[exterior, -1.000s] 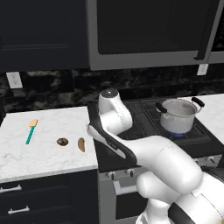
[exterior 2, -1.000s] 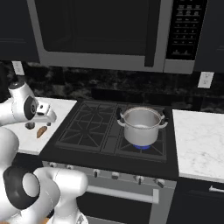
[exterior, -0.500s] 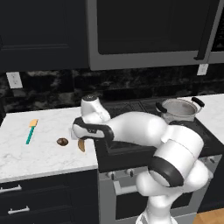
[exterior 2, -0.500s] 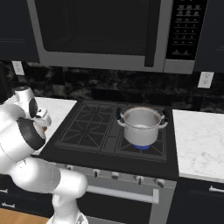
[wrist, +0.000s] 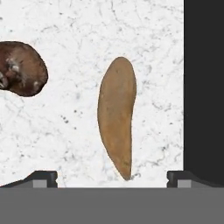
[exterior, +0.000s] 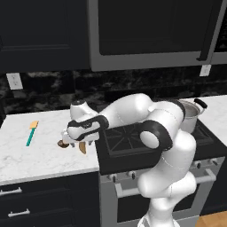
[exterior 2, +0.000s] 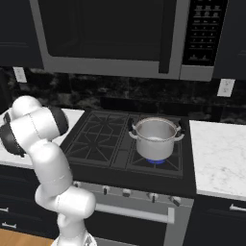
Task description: Put the mushroom and sweet potato in the pot. Retrieve the spatula and lightly stir the vegetables in the pot.
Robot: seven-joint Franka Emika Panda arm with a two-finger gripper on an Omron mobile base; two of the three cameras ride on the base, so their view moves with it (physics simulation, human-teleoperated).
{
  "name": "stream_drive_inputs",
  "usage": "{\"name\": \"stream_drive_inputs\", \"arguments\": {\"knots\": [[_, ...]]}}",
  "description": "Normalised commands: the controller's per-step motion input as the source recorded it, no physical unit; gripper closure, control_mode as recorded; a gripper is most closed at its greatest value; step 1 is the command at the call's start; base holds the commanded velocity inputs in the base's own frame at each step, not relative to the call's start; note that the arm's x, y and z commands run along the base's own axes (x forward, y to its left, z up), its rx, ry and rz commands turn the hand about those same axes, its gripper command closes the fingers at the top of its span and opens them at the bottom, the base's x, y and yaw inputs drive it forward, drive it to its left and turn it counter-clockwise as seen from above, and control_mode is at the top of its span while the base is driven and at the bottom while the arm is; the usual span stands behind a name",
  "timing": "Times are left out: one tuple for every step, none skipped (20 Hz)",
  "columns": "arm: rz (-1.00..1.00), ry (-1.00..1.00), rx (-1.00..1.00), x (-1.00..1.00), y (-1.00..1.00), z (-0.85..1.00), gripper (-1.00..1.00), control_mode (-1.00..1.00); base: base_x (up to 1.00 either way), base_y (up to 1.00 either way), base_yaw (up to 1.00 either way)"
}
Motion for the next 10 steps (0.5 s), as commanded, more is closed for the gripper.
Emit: {"name": "stream_drive_inputs", "arguments": {"knots": [[-0.01, 0.0, 0.0, 0.16, 0.0, -0.31, -1.0, -1.0, 0.0, 0.0, 0.0], [-0.01, 0.0, 0.0, 0.17, 0.0, -0.31, -1.0, -1.0, 0.0, 0.0, 0.0], [-0.01, 0.0, 0.0, 0.2, 0.0, -0.3, -1.0, -1.0, 0.0, 0.0, 0.0], [0.0, 0.0, 0.0, 0.17, 0.0, -0.28, -1.0, -1.0, 0.0, 0.0, 0.0], [0.0, 0.0, 0.0, 0.11, 0.0, -0.22, -1.0, -1.0, 0.0, 0.0, 0.0], [0.0, 0.0, 0.0, 0.0, -0.07, -0.22, -1.0, -1.0, 0.0, 0.0, 0.0], [0.0, 0.0, 0.0, 0.0, -0.17, -0.16, -1.0, -1.0, 0.0, 0.0, 0.0], [0.0, 0.0, 0.0, 0.0, -0.19, -0.17, -1.0, -1.0, 0.0, 0.0, 0.0], [0.0, 0.0, 0.0, 0.0, -0.27, -0.17, -1.0, -1.0, 0.0, 0.0, 0.0], [0.0, 0.0, 0.0, 0.0, -0.24, -0.19, -1.0, -1.0, 0.0, 0.0, 0.0]]}}
